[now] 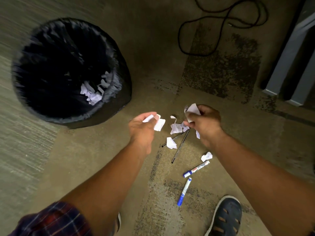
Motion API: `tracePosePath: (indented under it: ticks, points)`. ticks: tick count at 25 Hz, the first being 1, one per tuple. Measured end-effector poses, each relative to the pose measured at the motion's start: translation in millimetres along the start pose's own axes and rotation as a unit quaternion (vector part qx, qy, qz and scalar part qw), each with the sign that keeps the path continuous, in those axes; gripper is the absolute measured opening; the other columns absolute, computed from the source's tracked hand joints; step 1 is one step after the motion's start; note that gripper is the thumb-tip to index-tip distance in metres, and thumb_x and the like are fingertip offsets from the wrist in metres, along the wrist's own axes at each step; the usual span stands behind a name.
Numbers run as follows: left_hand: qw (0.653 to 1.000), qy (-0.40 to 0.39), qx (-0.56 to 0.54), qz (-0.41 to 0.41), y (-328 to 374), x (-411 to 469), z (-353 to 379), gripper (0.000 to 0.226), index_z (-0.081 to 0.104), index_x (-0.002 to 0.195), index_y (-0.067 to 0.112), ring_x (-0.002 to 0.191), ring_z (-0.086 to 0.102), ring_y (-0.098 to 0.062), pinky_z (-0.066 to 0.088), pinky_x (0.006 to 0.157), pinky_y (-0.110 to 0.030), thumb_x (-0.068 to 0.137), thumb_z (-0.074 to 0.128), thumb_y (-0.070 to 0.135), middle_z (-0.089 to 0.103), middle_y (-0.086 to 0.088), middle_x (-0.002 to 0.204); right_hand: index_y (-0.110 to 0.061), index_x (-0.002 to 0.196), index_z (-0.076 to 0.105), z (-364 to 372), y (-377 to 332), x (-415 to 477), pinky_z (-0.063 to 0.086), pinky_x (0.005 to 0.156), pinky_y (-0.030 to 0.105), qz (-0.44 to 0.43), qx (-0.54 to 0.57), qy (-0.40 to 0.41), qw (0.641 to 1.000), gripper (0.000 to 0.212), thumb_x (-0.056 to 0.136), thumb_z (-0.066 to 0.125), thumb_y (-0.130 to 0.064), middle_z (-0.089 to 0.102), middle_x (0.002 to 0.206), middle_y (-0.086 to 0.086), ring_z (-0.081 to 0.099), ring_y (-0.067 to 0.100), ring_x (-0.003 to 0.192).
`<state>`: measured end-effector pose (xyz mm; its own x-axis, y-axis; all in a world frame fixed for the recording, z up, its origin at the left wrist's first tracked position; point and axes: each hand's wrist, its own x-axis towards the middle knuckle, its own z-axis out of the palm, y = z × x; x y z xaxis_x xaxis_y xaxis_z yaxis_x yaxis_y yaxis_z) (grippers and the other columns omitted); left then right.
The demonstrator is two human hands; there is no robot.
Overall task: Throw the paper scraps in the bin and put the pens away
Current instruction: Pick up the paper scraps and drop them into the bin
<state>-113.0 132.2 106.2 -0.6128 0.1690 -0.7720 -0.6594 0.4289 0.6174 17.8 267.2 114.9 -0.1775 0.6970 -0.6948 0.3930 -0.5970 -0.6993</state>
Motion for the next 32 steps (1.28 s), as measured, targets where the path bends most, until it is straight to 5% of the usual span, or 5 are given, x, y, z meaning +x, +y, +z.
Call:
tracePosePath:
  ticks: [11,21,24,28,32]
  points:
    - [0.981,0.073,-0.164,0.076,122.0,-24.9,-115.2,0.009,0.081,0.085,0.018,0.084,0.079,-0.021,0.064,0.076,-0.031,0.085,0.082,0.009,0.082,-0.003,0.087,-0.022,0.081,0.076,140.5,-96.7,-104.3,0.063,0.057,0.035,-0.057,0.061,-0.081,0.993,0.023,0.087,0.073,0.000,0.075,0.072,-0.001,0.072,0.016,0.060]
    - [0.986,0.108,-0.054,0.115,173.3,32.7,-183.2,0.037,0.076,0.114,0.028,0.102,0.075,-0.010,0.060,0.083,-0.018,0.090,0.071,-0.001,0.078,0.002,0.113,-0.020,0.124,0.067,239.6,-124.5,-126.7,0.065,0.080,0.032,-0.030,-0.018,-0.138,0.990,0.033,0.094,0.070,-0.007,0.067,0.112,-0.004,0.072,0.015,0.091]
    - [0.988,0.087,-0.024,0.122,176.1,36.6,-187.0,0.038,0.075,0.121,0.025,0.099,0.070,0.001,0.054,0.071,-0.005,0.090,0.074,0.004,0.075,0.008,0.114,-0.018,0.134,0.063,239.0,-127.9,-125.6,0.063,0.083,0.031,-0.021,-0.029,-0.149,0.988,0.042,0.094,0.072,-0.011,0.063,0.111,-0.010,0.068,0.010,0.097]
    - [0.986,0.093,0.008,0.136,173.5,30.5,-184.6,0.034,0.076,0.120,0.024,0.100,0.071,0.000,0.059,0.086,-0.016,0.091,0.074,0.007,0.075,0.012,0.109,-0.017,0.128,0.068,227.4,-125.7,-123.4,0.062,0.094,0.040,-0.019,-0.033,-0.131,0.991,0.038,0.092,0.076,-0.010,0.066,0.125,0.002,0.070,0.019,0.108]
    - [0.975,0.081,0.062,0.196,169.0,13.6,-170.1,0.034,0.074,0.121,0.023,0.112,0.070,-0.012,0.058,0.097,-0.028,0.090,0.073,0.009,0.074,0.006,0.116,-0.022,0.109,0.073,198.6,-117.6,-115.8,0.064,0.089,0.045,-0.045,-0.032,-0.078,0.995,0.027,0.085,0.081,-0.012,0.074,0.112,0.007,0.075,0.027,0.101]
